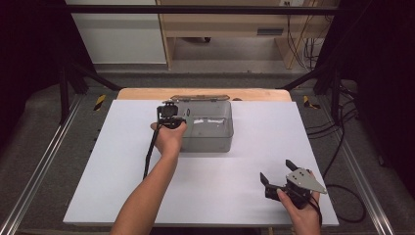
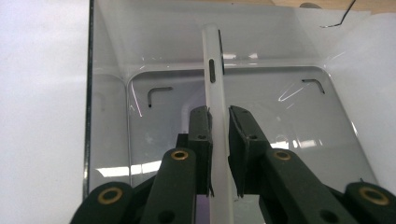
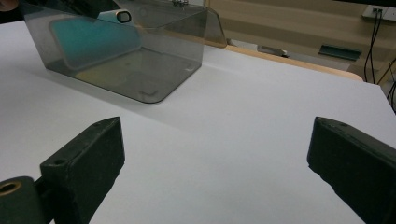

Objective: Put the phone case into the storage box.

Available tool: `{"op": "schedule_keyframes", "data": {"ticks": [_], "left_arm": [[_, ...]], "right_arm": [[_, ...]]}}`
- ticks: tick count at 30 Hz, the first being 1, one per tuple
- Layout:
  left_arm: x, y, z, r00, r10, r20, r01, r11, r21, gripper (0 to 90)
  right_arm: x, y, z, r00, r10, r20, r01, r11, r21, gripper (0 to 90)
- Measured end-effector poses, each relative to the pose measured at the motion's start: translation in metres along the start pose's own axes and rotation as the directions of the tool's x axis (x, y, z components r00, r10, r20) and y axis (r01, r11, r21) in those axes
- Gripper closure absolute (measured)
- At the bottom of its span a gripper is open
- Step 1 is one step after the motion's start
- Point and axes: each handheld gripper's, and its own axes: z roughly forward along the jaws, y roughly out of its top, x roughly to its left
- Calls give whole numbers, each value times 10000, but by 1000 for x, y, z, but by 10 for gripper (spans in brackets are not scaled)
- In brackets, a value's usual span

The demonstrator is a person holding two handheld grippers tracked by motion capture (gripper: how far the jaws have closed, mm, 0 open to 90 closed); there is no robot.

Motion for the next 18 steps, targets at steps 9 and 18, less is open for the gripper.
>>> {"op": "schedule_keyframes", "data": {"ticks": [9, 18], "left_arm": [[0, -1, -1, 10000, 33, -73, -33, 10000, -43, 798], [9, -3, -6, 9996, -118, -251, 114, 9998, -192, 804]], "right_arm": [[1, 0, 1, 10000, -13, -54, 13, 10000, 26, 45], [2, 0, 2, 9999, -69, -104, 69, 9999, 88, 44]]}}
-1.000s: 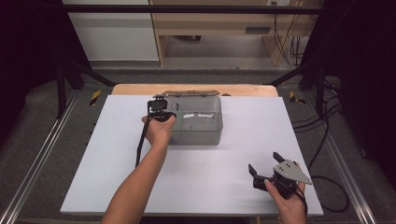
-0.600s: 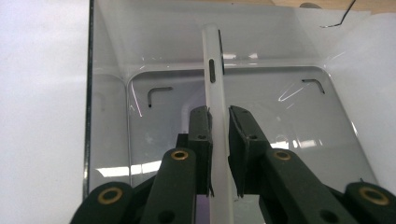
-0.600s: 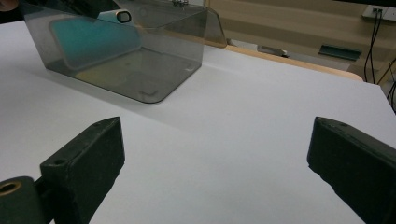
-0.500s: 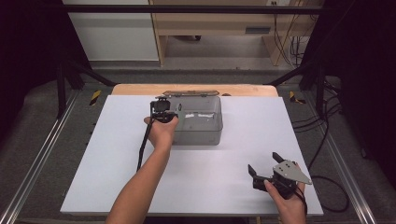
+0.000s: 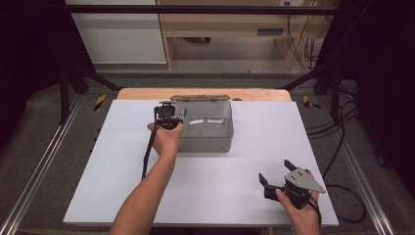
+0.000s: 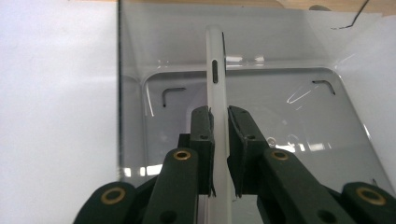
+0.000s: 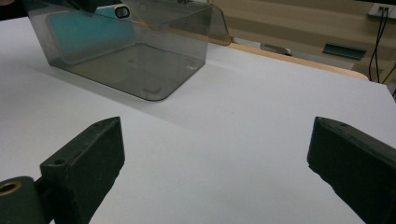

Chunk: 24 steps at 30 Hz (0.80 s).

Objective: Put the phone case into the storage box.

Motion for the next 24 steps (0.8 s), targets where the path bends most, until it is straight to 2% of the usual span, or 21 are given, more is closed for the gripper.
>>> {"op": "schedule_keyframes", "data": {"ticks": [13, 16, 17, 19, 24], "left_arm": [[1, -1, -1, 9999, 113, -103, -113, 9999, -24, 803], [0, -1, -1, 9994, 309, -150, -310, 9995, -68, 802], [-1, -1, -1, 9982, 548, -262, -551, 9985, -77, 798], [-1, -1, -1, 9974, 671, -276, -673, 9977, -84, 795], [-2, -1, -1, 9970, 722, -295, -725, 9973, -90, 792]], "right_arm": [[0, 0, 1, 10000, -7, -52, 7, 10000, 42, 44], [0, 0, 0, 10000, -18, -56, 19, 10000, 47, 44], [0, 0, 0, 10000, -5, -60, 5, 10000, 49, 44], [0, 0, 0, 10000, -6, -60, 6, 10000, 45, 44], [1, 0, 1, 10000, -12, -73, 13, 10000, 60, 44]]}}
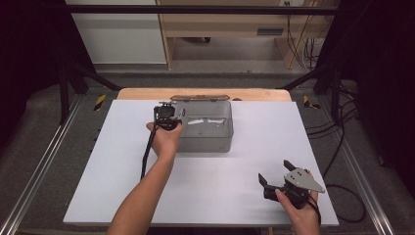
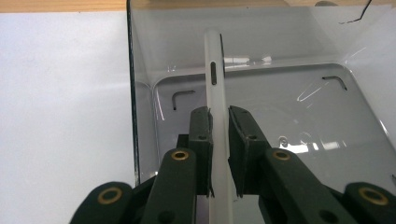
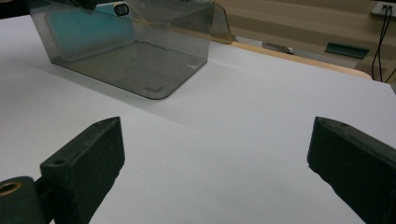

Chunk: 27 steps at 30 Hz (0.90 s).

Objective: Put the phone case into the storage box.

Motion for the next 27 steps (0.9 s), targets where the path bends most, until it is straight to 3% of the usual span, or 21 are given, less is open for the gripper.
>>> {"op": "schedule_keyframes", "data": {"ticks": [4, 12, 15, 24, 27], "left_arm": [[-1, 0, 0, 10000, 27, -38, -27, 10000, -47, 758], [-2, 2, -4, 9990, 454, 11, -453, 9982, -387, 702], [-6, 6, -11, 9963, 857, 88, -848, 9938, -713, 693], [-7, 11, -22, 9935, 1073, 374, -1021, 9874, -1207, 672], [-5, 11, -26, 9903, 1343, 365, -1280, 9818, -1404, 646]], "right_arm": [[0, 0, 0, 10000, 3, 1, -3, 10000, -3, 44], [0, 0, 0, 10000, 3, -32, -3, 10000, 7, 44], [0, 0, 1, 10000, -13, -51, 13, 10000, 1, 44], [1, 0, 1, 10000, -19, -55, 19, 10000, 1, 44], [1, 0, 1, 10000, -13, -53, 13, 10000, 6, 44]]}}
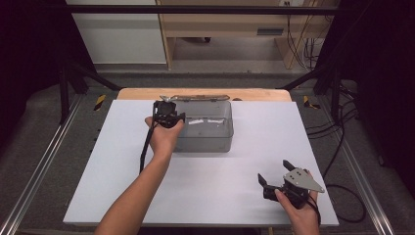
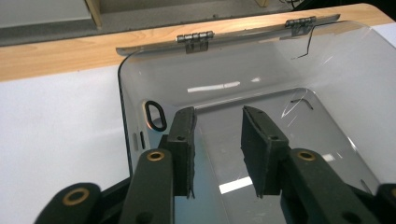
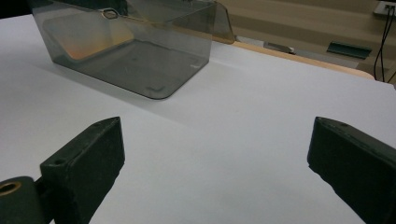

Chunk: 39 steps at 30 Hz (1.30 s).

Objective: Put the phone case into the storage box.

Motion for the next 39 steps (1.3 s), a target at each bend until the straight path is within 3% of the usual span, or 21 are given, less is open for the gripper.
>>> {"op": "schedule_keyframes", "data": {"ticks": [6, 11, 13, 14, 19, 21, 24, 28, 29, 35, 37, 39], "left_arm": [[3, 3, -7, 9995, 225, 202, -215, 9985, -512, 541], [4, 3, -14, 9987, 462, 195, -437, 9927, -1121, 377], [4, 3, -18, 9991, 323, 287, -282, 9908, -1323, 305], [4, 2, -21, 9992, 190, 355, -136, 9888, -1486, 209], [4, 0, -33, 9979, 112, 641, 31, 9757, -2190, 110], [6, -1, -40, 9964, 137, 840, 83, 9665, -2567, 74], [9, -5, -51, 9951, 317, 936, -11, 9508, -3099, 50], [14, -11, -63, 9935, 314, 1094, 66, 9437, -3308, 47], [18, -14, -68, 9936, 261, 1095, 133, 9388, -3442, 45], [32, -26, -80, 9949, 259, 970, 108, 9330, -3596, 45], [38, -32, -84, 9949, 217, 985, 148, 9346, -3555, 44], [43, -37, -90, 9953, 156, 954, 207, 9299, -3673, 44]], "right_arm": [[0, 0, 0, 10000, -32, 11, 32, 10000, 1, 44], [-1, 0, 0, 10000, 15, 47, -15, 10000, -13, 41], [-1, 0, 1, 10000, 18, 53, -18, 10000, 1, 40], [-1, 0, 0, 10000, 15, 57, -15, 10000, -6, 39], [0, 0, 0, 10000, 57, 59, -57, 10000, 31, 33], [-1, 0, 0, 10000, 58, 58, -58, 10000, 20, 33], [-1, 0, -1, 10000, 55, 43, -55, 10000, 24, 32], [-1, 0, 0, 10000, 36, 44, -36, 10000, 37, 32], [-1, 0, 0, 10000, 27, 42, -27, 10000, 49, 32], [-2, 0, -1, 10000, 42, 67, -42, 10000, 54, 31], [-2, -1, -1, 10000, 32, 90, -33, 10000, 62, 31], [-2, -1, -1, 9999, 39, 115, -40, 9999, 102, 30]]}}
